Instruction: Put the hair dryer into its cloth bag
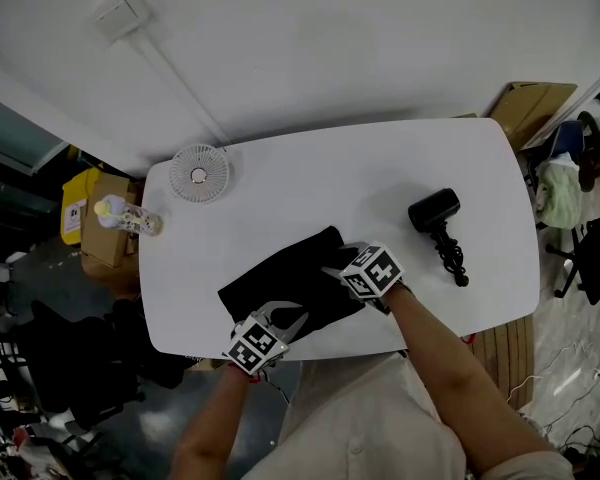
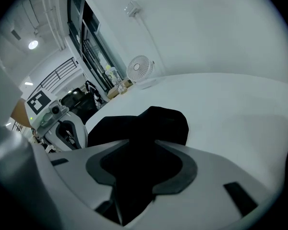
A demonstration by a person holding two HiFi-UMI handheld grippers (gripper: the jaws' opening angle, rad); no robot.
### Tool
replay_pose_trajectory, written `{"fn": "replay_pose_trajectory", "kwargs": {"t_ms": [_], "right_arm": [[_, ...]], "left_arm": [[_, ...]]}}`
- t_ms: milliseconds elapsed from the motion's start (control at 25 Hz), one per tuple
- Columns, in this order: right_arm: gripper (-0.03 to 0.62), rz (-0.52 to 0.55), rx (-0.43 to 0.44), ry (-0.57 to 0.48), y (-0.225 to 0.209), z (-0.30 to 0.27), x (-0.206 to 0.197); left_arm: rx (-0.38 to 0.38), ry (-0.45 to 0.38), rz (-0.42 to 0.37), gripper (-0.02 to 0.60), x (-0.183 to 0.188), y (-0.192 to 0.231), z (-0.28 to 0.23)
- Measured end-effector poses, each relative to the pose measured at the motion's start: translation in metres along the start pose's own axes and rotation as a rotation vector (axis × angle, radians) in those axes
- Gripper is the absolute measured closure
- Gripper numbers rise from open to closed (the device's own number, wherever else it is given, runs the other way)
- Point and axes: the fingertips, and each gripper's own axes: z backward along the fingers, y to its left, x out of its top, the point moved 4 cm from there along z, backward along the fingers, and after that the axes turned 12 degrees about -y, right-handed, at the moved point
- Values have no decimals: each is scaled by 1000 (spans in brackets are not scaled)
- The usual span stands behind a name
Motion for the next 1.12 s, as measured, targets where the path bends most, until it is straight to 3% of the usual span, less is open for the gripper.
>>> {"fn": "replay_pose_trajectory", "kwargs": {"t_ms": [240,400,520,640,720,800,880,960,1120], "right_arm": [[483,-55,104,-16,7,-7,2],[566,-74,126,-38,7,-1,8],[571,-99,114,-76,10,12,16],[571,-121,90,-104,16,22,23],[571,-161,86,-119,20,26,27],[572,-200,96,-133,24,30,32],[571,-217,109,-132,26,34,35],[572,-218,125,-117,28,37,38],[572,-234,161,-91,30,43,41]], "left_arm": [[-15,-9,-5,560,-1,1,2],[1,-18,10,560,-2,3,3],[69,-73,96,557,6,13,10],[164,-180,224,557,29,22,22],[197,-229,247,557,50,24,26],[214,-242,198,555,70,25,22],[213,-220,100,511,83,27,11],[200,-167,-17,456,87,30,-4],[170,-53,-198,436,89,37,-26]]}}
